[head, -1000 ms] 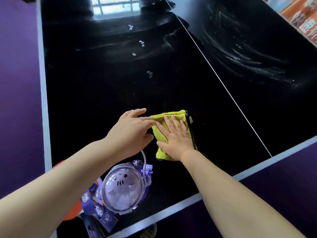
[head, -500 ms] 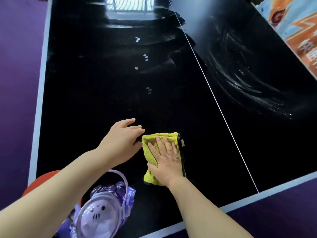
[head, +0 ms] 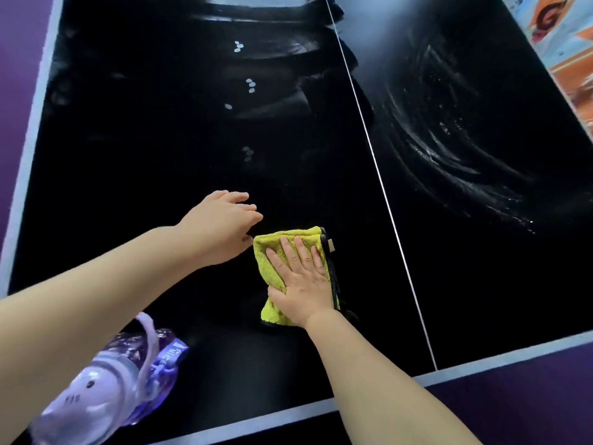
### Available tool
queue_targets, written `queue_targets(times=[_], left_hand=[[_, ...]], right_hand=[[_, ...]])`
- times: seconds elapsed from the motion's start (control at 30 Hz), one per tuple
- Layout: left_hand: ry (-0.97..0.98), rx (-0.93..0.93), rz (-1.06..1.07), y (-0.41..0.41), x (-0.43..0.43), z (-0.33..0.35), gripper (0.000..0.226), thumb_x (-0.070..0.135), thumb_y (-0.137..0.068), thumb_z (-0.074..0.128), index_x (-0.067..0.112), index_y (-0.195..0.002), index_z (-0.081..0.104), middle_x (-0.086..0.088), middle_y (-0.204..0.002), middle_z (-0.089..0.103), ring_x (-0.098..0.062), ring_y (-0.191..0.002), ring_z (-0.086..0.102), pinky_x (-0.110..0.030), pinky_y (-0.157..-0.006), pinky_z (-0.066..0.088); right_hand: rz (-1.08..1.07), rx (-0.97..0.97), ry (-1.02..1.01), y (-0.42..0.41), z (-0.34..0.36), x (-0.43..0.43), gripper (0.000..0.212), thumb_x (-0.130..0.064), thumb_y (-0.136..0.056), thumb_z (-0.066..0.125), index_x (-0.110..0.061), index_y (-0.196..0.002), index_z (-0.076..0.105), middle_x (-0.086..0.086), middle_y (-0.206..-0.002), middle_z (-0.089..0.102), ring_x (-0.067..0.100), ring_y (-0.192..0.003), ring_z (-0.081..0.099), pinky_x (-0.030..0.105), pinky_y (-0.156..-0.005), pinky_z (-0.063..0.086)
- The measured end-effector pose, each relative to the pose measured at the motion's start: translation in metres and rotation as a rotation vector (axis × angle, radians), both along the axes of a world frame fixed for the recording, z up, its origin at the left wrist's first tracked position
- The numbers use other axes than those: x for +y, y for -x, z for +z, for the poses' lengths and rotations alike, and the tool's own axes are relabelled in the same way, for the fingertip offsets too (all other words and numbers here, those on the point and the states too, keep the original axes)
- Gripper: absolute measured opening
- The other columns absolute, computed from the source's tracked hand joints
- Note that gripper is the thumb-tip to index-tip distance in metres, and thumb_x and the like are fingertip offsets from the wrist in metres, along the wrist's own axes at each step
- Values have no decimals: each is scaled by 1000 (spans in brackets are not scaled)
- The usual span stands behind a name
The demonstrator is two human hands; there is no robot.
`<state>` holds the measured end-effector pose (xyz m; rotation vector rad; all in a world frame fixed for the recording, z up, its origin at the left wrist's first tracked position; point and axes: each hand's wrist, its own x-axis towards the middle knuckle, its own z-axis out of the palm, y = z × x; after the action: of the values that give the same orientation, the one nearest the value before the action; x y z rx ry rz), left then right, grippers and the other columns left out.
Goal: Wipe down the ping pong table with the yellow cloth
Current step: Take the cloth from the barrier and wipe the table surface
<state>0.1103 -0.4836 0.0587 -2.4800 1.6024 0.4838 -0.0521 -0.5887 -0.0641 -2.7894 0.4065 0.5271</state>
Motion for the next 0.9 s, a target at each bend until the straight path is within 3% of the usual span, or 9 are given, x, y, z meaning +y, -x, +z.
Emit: queue_targets(times=[0.1,0.17,0.23,0.33,0.47,0.73,0.9], left_hand=[[15,-3,-60,33,-35,-4,41,39,-95,41,23,-132,49,8,-137,48,-12,-132,37,-31,-109,29],[35,47,-8,62,-58,-14,40,36,-95,42,22,-131,49,7,-138,48,-12,-131,38,-29,-110,29],[20,105,71,90,-81,-29,51,36,-93,46,21,-142,37,3,-150,34,-14,-139,26,-30,-115,20],[-28,106,141,129,-120,-59,84,43,-90,53,15,-150,2,-4,-158,-1,-17,-145,0,-34,-119,5],[3,108,158,171,-171,-83,98,50,-87,55,13,-148,-12,-4,-157,-14,-16,-144,-12,-37,-119,-1],[-35,99,50,227,-198,-96,84,41,-92,49,12,-149,-5,-6,-157,-12,-17,-143,-15,-38,-118,-7],[-54,56,20,232,-160,-94,72,37,-97,38,11,-149,-5,-7,-157,-11,-19,-144,-14,-39,-116,-9]], right_hand=[[17,-12,12,18,-4,-37,66,-58,-90,20,-49,-142,-20,-16,-152,-35,9,-137,-40,41,-115,-23],[14,-29,10,30,-6,-64,69,-61,-82,9,-49,-144,-20,-15,-154,-34,9,-137,-40,41,-114,-23],[1,-50,6,42,-7,-93,73,-63,-79,5,-48,-145,-19,-15,-154,-34,10,-138,-39,41,-115,-23],[-16,-68,20,67,-10,-141,73,-62,-78,4,-48,-145,-21,-16,-151,-37,9,-137,-40,38,-113,-27],[-62,-51,64,111,-12,-194,73,-62,-79,2,-46,-145,-24,-16,-151,-38,9,-137,-40,39,-113,-26],[-95,18,105,171,-10,-206,69,-60,-79,-1,-44,-137,-36,-9,-148,-44,13,-133,-47,40,-111,-30],[-74,2,116,178,-14,-175,71,-57,-85,10,-42,-149,-18,-3,-158,-28,15,-140,-37,42,-114,-24]])
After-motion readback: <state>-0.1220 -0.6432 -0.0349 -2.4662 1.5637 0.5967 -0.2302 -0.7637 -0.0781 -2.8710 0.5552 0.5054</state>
